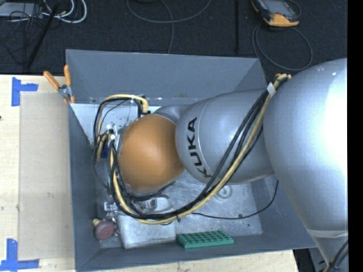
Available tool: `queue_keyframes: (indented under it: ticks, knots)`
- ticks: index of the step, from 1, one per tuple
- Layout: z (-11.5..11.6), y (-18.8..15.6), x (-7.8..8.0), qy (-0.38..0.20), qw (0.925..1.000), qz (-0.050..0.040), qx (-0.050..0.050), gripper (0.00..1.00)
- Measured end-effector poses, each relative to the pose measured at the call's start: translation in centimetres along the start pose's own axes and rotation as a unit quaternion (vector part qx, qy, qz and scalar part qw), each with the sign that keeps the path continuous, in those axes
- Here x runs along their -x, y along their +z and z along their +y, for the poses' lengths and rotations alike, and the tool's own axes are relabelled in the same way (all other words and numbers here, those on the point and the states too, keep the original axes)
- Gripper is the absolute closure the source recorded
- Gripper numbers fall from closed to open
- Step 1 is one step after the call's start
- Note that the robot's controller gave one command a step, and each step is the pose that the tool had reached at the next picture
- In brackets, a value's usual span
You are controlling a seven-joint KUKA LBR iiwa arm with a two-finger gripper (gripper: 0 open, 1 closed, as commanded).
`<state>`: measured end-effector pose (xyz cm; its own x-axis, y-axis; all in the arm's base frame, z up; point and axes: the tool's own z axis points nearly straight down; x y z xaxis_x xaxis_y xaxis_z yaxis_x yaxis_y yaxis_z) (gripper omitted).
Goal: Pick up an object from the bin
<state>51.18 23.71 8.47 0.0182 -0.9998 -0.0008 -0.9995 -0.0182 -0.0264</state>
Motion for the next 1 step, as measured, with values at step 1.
queue_keyframes:
  ticks: [1]
  knots:
    - [0.01, -0.36, 0.58, 0.001, 1.0000, -0.0065, -0.001, 1.00]
